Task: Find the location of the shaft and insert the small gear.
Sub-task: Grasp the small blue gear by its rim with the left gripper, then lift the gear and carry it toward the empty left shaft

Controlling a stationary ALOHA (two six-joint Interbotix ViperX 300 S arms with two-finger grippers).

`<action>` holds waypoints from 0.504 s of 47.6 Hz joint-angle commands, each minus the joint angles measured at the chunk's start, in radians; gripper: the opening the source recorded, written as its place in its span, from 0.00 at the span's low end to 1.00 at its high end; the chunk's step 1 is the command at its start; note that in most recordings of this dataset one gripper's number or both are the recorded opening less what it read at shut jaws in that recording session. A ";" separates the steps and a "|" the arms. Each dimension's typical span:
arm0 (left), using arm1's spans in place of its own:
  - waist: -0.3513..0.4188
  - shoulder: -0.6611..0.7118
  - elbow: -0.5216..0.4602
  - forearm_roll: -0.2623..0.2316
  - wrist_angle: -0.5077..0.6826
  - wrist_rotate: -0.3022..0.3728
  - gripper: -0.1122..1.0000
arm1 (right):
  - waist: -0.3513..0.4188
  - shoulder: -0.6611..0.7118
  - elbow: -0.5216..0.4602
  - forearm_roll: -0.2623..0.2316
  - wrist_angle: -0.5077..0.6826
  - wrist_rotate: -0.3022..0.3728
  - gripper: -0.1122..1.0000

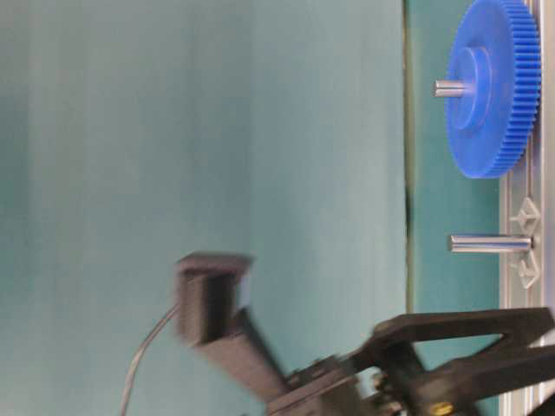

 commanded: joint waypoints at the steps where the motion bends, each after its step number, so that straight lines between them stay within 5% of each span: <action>1: -0.006 0.011 -0.043 0.003 0.025 0.000 0.94 | -0.003 -0.002 -0.017 -0.002 -0.005 -0.009 0.24; 24: -0.015 0.080 -0.080 0.003 0.060 -0.002 0.94 | -0.005 -0.002 -0.009 -0.002 -0.005 -0.009 0.24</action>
